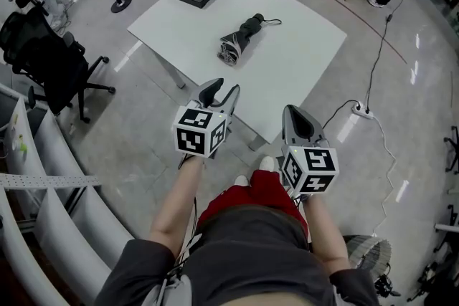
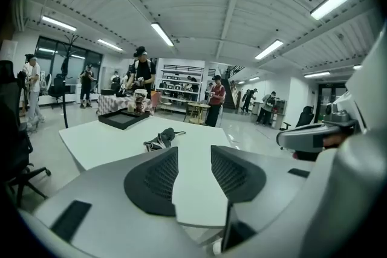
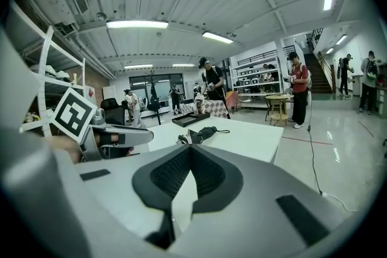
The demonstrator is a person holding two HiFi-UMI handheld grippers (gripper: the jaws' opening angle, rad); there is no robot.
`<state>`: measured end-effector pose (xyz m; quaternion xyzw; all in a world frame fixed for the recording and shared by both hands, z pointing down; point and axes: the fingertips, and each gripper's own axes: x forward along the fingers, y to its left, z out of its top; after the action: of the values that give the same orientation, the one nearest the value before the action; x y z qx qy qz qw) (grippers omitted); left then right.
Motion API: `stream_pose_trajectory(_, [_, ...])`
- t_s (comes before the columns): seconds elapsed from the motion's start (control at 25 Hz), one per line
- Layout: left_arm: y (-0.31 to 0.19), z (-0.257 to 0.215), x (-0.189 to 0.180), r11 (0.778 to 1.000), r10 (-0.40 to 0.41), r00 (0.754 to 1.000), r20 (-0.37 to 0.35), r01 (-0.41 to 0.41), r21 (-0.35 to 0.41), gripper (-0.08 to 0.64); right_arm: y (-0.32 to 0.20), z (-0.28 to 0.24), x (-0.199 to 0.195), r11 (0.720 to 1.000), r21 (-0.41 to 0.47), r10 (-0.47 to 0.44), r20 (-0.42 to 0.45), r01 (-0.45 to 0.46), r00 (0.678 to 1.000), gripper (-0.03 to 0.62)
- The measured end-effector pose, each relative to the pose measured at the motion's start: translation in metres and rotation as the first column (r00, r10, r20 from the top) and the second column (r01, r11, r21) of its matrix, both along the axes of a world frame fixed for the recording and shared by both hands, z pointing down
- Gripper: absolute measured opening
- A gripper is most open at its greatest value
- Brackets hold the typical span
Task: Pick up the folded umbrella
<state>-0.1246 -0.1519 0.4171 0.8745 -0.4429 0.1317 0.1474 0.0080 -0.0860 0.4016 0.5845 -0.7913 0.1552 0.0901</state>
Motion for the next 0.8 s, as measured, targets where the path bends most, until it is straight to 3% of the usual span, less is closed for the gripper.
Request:
stream_pose_trajectory(0.4, [-0.055,0.017,0.007,0.999,-0.012,0.997,0.072,0.014,-0.031,0.207,-0.052,0.012,0.014,1.0,-0.021,-0.007,0.005,0.007,1.0,0.018])
stream_pose_trajectory(0.8, [-0.114,0.024,0.018,0.998,-0.037,0.993,0.112,0.042,-0.044,0.21,-0.115,0.019,0.029,0.998,-0.048,-0.038,-0.001,0.038,0.999,0.018])
